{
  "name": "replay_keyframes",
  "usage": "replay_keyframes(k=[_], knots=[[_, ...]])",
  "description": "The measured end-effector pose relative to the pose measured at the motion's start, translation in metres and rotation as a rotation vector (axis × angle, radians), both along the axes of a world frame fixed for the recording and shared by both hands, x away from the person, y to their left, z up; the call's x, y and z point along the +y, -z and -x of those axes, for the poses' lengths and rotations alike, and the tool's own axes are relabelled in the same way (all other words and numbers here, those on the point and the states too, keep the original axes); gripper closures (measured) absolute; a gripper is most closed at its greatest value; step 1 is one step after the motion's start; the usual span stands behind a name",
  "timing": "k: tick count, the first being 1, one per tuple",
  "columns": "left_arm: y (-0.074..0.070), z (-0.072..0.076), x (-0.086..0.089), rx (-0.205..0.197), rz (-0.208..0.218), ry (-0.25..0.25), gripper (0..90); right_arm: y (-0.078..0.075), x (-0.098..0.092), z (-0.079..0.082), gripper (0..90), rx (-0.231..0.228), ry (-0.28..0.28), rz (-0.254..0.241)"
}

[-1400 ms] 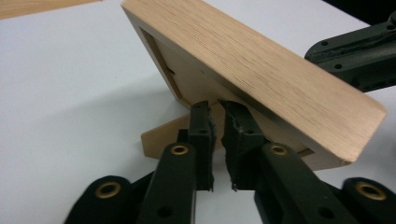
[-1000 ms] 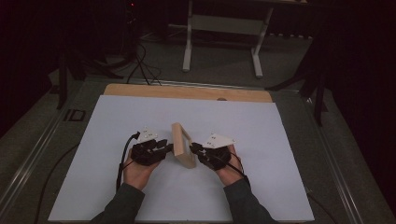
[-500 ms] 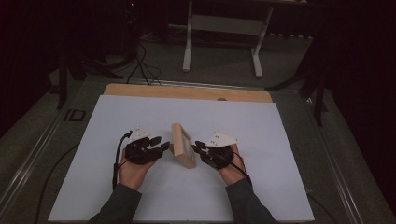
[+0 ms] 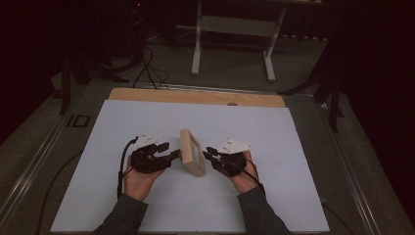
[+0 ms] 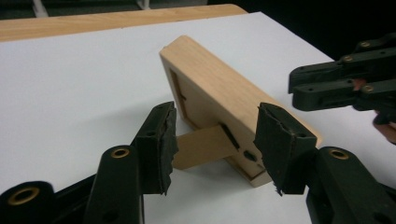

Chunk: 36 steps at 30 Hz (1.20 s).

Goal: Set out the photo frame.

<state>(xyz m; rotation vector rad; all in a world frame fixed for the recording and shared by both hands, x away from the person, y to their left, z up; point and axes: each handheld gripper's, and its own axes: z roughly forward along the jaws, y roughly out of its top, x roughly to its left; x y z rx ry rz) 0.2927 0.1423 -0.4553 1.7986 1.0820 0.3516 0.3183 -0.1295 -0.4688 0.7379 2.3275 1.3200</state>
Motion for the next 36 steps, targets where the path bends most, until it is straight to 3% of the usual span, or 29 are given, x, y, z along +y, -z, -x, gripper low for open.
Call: replay_keyframes(k=[12,24,36], knots=[[-0.004,0.006,-0.012,-0.017,0.004,0.019,36.5,0.0,-0.001,0.0,74.9,-0.001,0.005,-0.002],[-0.002,0.009,-0.033,-0.012,-0.049,0.024,19.6,0.0,-0.002,-0.001,73.7,-0.001,0.012,0.002],[0.007,0.005,-0.047,0.017,-0.071,0.034,17.3,-0.001,-0.003,-0.002,71.4,-0.003,0.018,-0.003]])
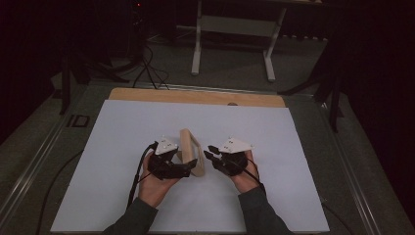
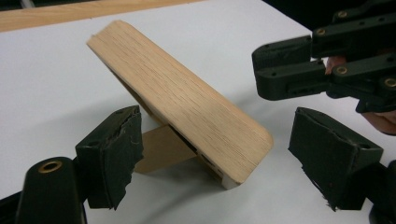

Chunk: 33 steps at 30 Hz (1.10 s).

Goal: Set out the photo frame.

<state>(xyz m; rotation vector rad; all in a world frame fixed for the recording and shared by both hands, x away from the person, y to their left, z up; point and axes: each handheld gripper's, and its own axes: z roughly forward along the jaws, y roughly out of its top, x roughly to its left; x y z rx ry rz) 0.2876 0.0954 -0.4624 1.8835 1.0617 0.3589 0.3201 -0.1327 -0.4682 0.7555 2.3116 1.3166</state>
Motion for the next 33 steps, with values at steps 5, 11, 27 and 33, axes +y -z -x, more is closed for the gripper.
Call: replay_keyframes(k=[5,11,27,33], knots=[[0.003,-0.003,-0.004,0.01,-0.013,-0.004,16.9,-0.001,-0.001,0.0,68.1,0.004,0.011,-0.007],[0.007,-0.007,-0.003,0.033,0.002,-0.019,19.5,-0.001,-0.002,-0.001,65.9,0.001,0.012,-0.01],[0.011,-0.015,-0.006,0.071,0.003,-0.015,27.3,-0.001,-0.005,-0.002,64.3,0.006,0.018,-0.021],[0.01,-0.014,-0.007,0.08,0.003,-0.001,33.1,-0.002,-0.006,-0.002,63.2,0.008,0.023,-0.027]])
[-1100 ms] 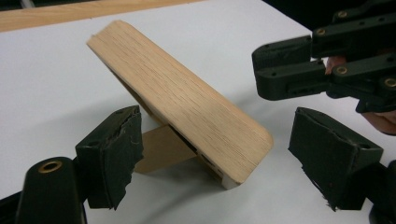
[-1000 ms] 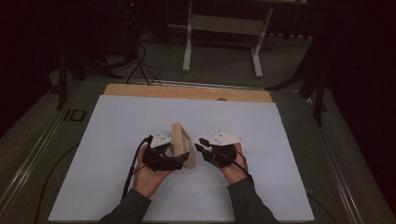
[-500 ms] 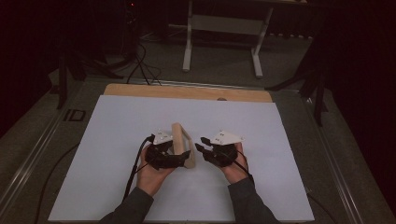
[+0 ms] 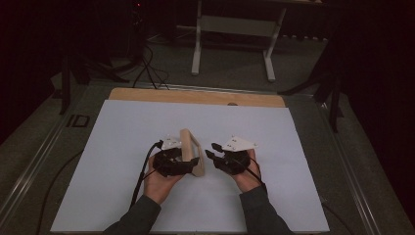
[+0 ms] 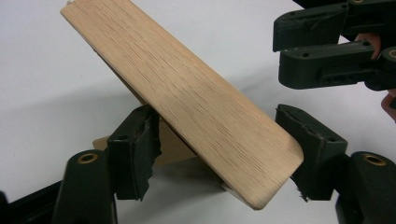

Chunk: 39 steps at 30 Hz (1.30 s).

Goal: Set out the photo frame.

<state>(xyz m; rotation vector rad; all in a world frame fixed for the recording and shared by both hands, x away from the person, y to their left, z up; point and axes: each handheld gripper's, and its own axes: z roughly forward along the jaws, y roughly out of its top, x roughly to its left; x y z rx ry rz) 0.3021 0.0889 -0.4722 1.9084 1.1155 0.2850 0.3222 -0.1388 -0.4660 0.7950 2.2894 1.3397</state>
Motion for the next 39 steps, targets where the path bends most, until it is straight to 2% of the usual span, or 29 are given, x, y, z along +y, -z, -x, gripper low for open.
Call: replay_keyframes(k=[6,22,34,39], knots=[[-0.001,0.0,0.001,0.004,0.0,0.0,35.6,-0.001,-0.002,-0.001,62.5,-0.004,0.004,-0.005],[-0.003,0.001,0.005,-0.009,-0.002,-0.004,49.9,-0.005,-0.005,-0.002,60.5,-0.011,0.027,-0.032],[-0.003,0.002,0.003,-0.027,-0.004,0.006,57.1,-0.015,0.0,-0.005,62.3,-0.037,0.032,-0.05],[-0.003,0.004,0.002,-0.035,-0.014,0.015,59.6,-0.021,-0.003,-0.01,64.5,-0.05,0.05,-0.066]])
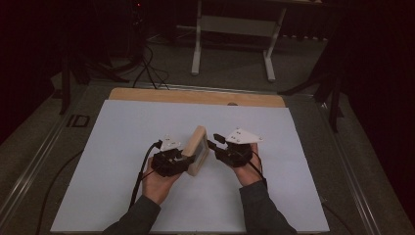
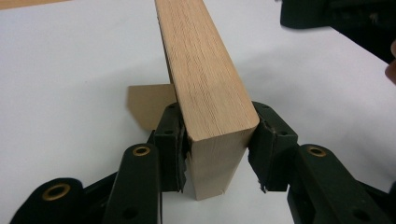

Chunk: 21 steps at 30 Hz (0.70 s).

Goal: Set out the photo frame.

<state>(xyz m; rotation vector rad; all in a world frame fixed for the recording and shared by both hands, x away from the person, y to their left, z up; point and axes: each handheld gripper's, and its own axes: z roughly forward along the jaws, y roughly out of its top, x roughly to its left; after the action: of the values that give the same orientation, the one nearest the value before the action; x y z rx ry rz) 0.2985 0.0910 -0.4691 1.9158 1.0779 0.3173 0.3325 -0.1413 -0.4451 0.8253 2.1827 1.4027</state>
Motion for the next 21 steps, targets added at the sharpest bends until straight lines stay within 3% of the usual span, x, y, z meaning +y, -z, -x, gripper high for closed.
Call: replay_keyframes(k=[4,15,21], knots=[[-0.001,0.001,-0.002,-0.009,-0.015,0.011,60.1,-0.004,-0.001,-0.005,68.2,-0.003,0.008,-0.016],[-0.001,0.004,-0.004,-0.031,-0.048,0.035,60.4,-0.008,0.008,-0.022,89.2,-0.006,0.022,0.005],[-0.001,0.006,-0.008,-0.053,-0.07,0.056,60.5,-0.006,0.015,-0.029,89.6,0.002,0.023,0.026]])
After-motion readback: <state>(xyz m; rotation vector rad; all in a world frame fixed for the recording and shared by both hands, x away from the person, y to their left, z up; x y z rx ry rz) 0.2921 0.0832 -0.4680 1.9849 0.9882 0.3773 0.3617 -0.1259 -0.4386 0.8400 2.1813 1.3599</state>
